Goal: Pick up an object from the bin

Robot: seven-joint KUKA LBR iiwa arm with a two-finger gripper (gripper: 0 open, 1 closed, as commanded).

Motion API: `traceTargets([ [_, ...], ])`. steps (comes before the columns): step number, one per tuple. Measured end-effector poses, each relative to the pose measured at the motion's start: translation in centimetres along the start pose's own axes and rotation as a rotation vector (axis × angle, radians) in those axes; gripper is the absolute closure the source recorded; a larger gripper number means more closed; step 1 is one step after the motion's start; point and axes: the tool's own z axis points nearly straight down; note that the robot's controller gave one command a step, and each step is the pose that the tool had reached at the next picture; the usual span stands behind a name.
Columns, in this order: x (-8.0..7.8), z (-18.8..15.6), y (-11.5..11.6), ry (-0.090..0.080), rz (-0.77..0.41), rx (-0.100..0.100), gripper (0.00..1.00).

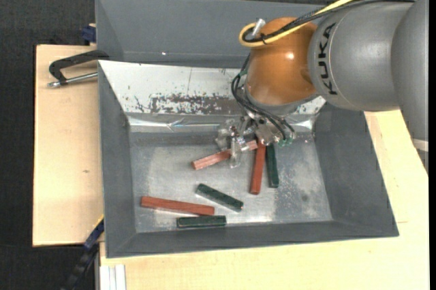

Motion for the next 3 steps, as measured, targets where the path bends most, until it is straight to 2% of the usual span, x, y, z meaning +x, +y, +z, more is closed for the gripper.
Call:
traceTargets([
  [3,-0.3,-4.1,0.0,-0.010,0.000,0.003,1.00],
])
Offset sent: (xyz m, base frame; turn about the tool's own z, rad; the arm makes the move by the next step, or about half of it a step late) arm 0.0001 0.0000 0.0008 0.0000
